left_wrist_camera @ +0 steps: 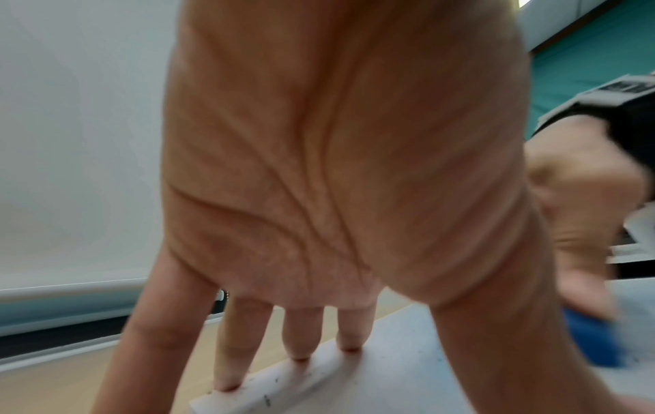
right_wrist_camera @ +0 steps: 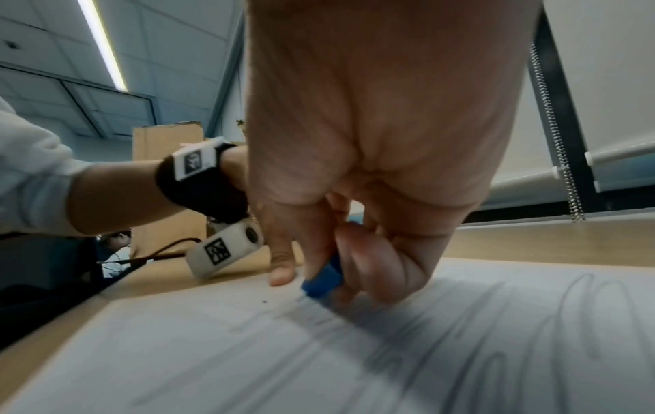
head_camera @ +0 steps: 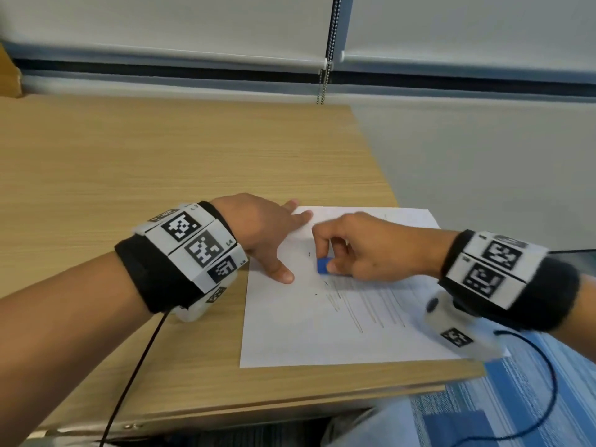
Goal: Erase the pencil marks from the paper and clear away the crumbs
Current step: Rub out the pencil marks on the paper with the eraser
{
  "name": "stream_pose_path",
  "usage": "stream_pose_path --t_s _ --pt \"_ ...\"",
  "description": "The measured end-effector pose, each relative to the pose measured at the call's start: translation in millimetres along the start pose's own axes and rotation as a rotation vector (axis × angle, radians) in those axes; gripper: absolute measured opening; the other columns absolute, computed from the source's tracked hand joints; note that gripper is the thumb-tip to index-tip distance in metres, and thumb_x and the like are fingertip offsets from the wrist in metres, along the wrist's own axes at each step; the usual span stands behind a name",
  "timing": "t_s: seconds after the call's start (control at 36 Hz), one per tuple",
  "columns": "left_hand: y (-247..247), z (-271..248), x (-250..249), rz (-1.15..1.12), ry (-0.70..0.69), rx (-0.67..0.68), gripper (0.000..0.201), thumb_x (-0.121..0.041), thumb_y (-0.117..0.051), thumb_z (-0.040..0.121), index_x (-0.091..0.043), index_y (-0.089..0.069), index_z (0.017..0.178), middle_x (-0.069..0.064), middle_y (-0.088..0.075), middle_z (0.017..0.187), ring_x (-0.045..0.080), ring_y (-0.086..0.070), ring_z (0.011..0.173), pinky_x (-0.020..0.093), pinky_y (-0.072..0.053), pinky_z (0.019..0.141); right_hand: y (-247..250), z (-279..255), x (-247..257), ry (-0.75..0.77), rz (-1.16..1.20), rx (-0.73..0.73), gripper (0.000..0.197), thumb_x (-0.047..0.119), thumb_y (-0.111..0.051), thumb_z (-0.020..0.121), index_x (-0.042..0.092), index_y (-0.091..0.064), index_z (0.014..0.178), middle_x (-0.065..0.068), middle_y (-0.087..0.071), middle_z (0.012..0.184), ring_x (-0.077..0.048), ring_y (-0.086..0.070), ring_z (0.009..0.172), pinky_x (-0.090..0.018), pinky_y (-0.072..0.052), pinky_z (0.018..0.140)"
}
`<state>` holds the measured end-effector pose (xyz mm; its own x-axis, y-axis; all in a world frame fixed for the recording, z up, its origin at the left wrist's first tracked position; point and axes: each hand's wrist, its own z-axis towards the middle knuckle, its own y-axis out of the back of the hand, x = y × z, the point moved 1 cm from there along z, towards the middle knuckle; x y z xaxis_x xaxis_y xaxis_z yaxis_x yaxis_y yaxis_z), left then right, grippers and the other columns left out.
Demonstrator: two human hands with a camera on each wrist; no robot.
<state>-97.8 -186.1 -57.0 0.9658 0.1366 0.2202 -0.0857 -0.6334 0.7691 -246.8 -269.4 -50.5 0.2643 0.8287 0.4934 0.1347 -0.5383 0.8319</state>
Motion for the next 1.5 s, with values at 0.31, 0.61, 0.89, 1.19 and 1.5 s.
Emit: stream_pose_path --t_s 0.31,0.61,0.89,1.19,1.5 --pt "0.9 -2.3 -0.6 -0.010 -0.005 0.016 0.113 -0.067 -0.061 0.079 -0.033 0.018 0.151 -0.005 0.022 0.160 0.026 -0.028 0.144 0.041 -0.040 0.103 4.5 13.5 -1.8 -0.021 0.013 -0.115 0.006 0.015 -0.065 0.085 0.017 -0.060 0.084 0.008 -0.049 0.060 -0.006 -0.045 0.054 -0.020 -0.038 0.056" --pt "2.3 -3.5 -1.8 0.002 0.003 0.029 0.116 -0.068 -0.060 0.078 -0.030 0.024 0.149 -0.005 0.026 0.159 0.026 -0.021 0.146 0.046 -0.037 0.107 2.4 -3.2 -6.4 -0.054 0.001 -0.106 0.009 0.015 -0.065 0.085 0.021 -0.060 0.081 -0.001 -0.056 0.065 -0.008 -0.046 0.055 -0.019 -0.039 0.054" --pt "0.9 -2.5 -0.8 -0.008 0.001 0.015 0.117 -0.068 -0.061 0.077 -0.032 0.024 0.149 -0.007 0.026 0.158 0.026 -0.019 0.147 0.045 -0.039 0.106 2.0 -6.6 -5.2 -0.074 0.083 -0.062 0.007 0.013 -0.061 0.088 0.019 -0.060 0.085 -0.017 -0.065 0.068 -0.022 -0.057 0.044 -0.031 -0.052 0.047" --pt "5.7 -23.5 -3.7 -0.004 -0.091 -0.107 0.103 -0.066 -0.059 0.082 -0.026 0.001 0.156 -0.003 0.015 0.162 0.021 -0.024 0.144 0.040 -0.041 0.103 -10.5 -21.4 -4.2 -0.065 0.055 -0.078 0.007 0.017 -0.064 0.088 0.022 -0.060 0.088 0.000 -0.055 0.070 -0.011 -0.047 0.061 -0.020 -0.041 0.057" --pt "-13.6 -35.3 -24.9 -0.063 -0.193 -0.198 0.123 -0.080 -0.058 0.069 -0.016 0.001 0.156 -0.001 0.006 0.163 0.015 -0.012 0.148 0.035 -0.029 0.115 -4.1 -19.7 -4.5 -0.085 -0.079 -0.068 0.005 0.026 -0.066 0.087 0.027 -0.062 0.083 0.011 -0.062 0.069 -0.004 -0.054 0.058 -0.013 -0.040 0.053"
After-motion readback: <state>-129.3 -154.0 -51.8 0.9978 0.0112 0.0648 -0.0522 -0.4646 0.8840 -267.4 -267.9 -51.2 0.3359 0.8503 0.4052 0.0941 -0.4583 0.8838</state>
